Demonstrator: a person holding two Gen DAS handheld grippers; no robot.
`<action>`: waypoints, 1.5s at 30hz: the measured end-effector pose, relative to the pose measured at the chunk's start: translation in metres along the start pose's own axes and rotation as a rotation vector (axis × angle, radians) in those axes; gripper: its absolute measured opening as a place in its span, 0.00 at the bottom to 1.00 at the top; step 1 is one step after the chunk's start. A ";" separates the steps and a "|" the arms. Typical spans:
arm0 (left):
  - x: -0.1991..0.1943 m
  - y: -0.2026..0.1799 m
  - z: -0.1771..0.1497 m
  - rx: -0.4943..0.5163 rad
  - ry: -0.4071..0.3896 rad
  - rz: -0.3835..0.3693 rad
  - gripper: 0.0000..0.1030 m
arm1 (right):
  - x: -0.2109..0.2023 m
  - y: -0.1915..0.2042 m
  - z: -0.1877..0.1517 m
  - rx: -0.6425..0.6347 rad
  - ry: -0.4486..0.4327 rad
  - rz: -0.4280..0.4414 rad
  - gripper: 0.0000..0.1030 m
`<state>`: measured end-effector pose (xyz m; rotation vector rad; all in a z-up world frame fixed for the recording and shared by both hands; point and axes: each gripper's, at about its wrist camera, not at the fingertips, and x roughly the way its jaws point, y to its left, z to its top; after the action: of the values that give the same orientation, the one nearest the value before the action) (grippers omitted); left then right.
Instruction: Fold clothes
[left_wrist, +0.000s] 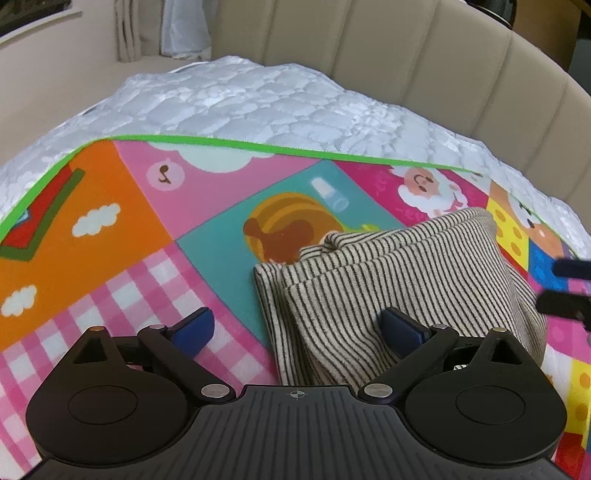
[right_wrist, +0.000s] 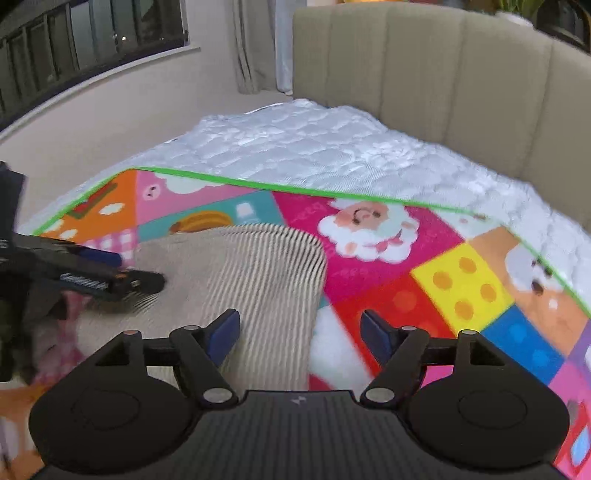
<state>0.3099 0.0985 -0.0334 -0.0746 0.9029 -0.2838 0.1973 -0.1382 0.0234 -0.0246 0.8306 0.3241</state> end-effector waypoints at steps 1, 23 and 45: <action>0.000 0.000 0.000 -0.004 0.001 -0.001 0.98 | -0.003 0.000 -0.004 0.039 0.016 0.026 0.74; -0.040 -0.040 0.028 0.389 -0.141 -0.281 1.00 | 0.050 -0.026 -0.051 0.669 0.189 0.257 0.74; 0.027 -0.028 0.017 0.171 0.131 -0.326 1.00 | 0.052 -0.042 -0.010 0.326 0.084 0.137 0.65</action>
<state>0.3331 0.0637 -0.0391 -0.0453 0.9919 -0.6742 0.2352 -0.1654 -0.0259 0.3260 0.9623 0.3142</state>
